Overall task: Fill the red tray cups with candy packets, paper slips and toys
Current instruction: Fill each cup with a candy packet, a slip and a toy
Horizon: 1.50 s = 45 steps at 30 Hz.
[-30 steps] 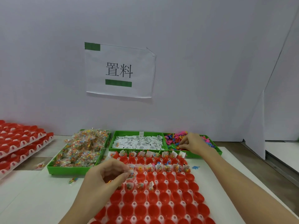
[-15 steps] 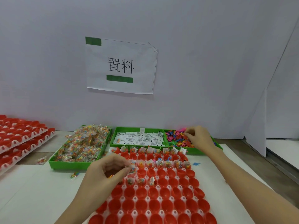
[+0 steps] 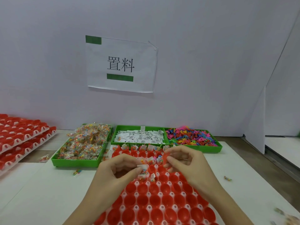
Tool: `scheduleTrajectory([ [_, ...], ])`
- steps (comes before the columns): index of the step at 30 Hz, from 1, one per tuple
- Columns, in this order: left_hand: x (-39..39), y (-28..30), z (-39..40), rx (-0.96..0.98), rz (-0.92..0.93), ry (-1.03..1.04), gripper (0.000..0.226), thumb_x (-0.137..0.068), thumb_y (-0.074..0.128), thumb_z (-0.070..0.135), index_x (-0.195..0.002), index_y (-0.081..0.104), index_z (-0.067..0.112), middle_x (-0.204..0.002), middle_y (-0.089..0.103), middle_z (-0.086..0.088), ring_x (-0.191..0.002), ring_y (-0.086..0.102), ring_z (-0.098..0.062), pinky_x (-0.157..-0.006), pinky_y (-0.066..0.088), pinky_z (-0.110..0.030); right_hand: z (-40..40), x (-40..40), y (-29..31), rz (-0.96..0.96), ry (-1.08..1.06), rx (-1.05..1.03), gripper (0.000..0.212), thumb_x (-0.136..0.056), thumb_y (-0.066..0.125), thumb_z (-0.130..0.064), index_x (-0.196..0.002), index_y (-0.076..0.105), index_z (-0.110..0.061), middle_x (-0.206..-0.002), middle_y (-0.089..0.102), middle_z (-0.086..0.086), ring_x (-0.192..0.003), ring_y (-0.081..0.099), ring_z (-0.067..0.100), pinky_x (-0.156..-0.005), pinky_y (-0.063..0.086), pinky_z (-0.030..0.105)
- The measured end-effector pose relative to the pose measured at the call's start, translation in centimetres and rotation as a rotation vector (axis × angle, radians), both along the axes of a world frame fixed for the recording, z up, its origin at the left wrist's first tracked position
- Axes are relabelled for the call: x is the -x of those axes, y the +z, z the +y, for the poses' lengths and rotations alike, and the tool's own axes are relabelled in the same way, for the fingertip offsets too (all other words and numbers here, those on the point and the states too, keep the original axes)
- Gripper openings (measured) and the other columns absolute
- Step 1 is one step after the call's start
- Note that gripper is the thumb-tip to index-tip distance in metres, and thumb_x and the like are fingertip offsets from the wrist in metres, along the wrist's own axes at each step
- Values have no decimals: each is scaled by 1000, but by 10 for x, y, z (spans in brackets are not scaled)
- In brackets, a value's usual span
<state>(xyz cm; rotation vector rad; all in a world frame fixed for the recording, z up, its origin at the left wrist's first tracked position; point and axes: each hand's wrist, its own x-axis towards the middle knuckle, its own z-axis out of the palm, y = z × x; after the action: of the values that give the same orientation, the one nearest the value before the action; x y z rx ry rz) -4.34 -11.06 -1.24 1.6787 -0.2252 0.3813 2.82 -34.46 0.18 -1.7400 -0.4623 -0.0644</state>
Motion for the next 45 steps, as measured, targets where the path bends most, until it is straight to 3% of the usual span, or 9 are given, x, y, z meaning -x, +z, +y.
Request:
scheduleTrajectory([
  [7,4,-2,-13,-33,-36,-47,11,-80,85,19,-90,81,21,-90,79,-6,-87,78,-20,-80,61,-28,11,25,0,-30,66,58,14,-87,78,-7,-97,78,-17,-84,79,5,-78,77,20,-74,62,27],
  [14,3,-2,-27,-109,-145,84,11,-79,86,15,-85,81,22,-95,74,1,-83,77,-21,-76,63,-39,8,28,3,-69,139,44,10,-86,81,-15,-93,81,-23,-84,79,3,-76,77,19,-72,60,22],
  [19,-11,8,-38,-234,-174,110,12,-80,87,15,-85,79,23,-80,78,9,-79,76,-10,-75,61,-26,-1,21,2,-130,90,86,14,-95,71,-21,-96,80,-32,-88,79,-5,-80,76,12,-74,57,17],
  [25,-40,16,-44,-365,-114,6,9,-80,88,14,-83,80,17,-77,77,9,-75,75,-4,-74,60,-22,-11,8,-4,-155,-22,162,13,-87,80,-18,-92,80,-29,-87,78,-11,-86,74,3,-76,55,15],
  [30,-52,5,-46,-676,-104,47,11,-77,89,30,-80,79,30,-77,71,19,-96,52,2,-82,38,-9,-10,4,-18,-186,-104,354,19,-82,83,-11,-86,79,-29,-79,76,-18,-80,72,-1,-67,47,8],
  [35,-57,-4,-44,-806,-138,14,12,-76,89,28,-80,78,28,-78,54,27,-98,42,0,-85,31,-5,-7,3,-25,-277,-96,457,18,-78,85,-10,-85,77,-24,-74,74,-16,-77,70,-2,-66,43,6],
  [38,-59,-6,-43,-879,-150,3,12,-77,88,29,-81,76,29,-85,45,21,-98,43,-2,-90,37,-14,-4,2,-28,-335,-92,518,17,-78,85,-10,-85,75,-23,-76,73,-16,-80,68,-2,-69,44,6],
  [41,-59,-6,-42,-903,-157,-22,13,-79,87,29,-82,76,33,-88,41,20,-98,39,12,-78,35,-9,-2,2,-31,-393,-113,595,20,-79,83,-13,-84,70,-27,-80,67,-20,-81,62,-3,-73,42,8],
  [45,-59,-4,-44,-912,-133,-42,12,-83,84,28,-85,75,35,-91,41,17,-94,40,10,-89,42,-20,-3,-1,-30,-398,-146,651,19,-79,84,-21,-82,67,-31,-87,58,-18,-80,55,-1,-72,38,9],
])
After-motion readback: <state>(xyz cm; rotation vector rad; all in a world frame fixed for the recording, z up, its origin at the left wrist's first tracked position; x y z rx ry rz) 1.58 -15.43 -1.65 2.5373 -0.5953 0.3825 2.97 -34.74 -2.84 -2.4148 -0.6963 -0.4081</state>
